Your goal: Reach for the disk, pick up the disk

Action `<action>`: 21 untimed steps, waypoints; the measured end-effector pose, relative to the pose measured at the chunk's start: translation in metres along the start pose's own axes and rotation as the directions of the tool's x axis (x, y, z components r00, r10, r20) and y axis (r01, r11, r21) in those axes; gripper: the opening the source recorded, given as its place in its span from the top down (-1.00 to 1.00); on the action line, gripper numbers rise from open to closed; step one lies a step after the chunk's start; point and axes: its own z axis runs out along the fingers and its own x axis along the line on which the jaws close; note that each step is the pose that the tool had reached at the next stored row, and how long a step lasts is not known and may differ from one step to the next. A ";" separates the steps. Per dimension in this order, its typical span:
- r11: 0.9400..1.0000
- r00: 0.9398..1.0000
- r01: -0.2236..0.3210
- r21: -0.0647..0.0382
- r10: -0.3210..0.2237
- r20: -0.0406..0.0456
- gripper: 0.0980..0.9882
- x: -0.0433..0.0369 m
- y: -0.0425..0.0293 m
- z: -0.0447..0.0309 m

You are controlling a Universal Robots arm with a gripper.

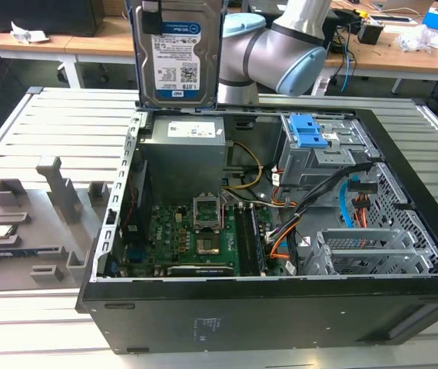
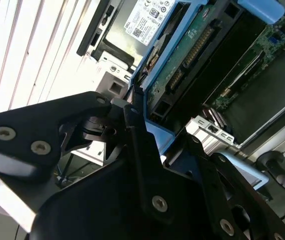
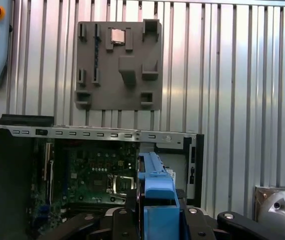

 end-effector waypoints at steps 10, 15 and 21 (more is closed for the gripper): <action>1.000 1.000 0.000 -0.001 0.000 0.000 0.39 0.0019 -0.0526 -0.0022; 1.000 1.000 0.000 -0.002 0.000 0.000 0.39 0.0026 -0.0744 -0.0032; 1.000 1.000 0.000 -0.003 0.000 0.000 0.39 0.0032 -0.0971 -0.0042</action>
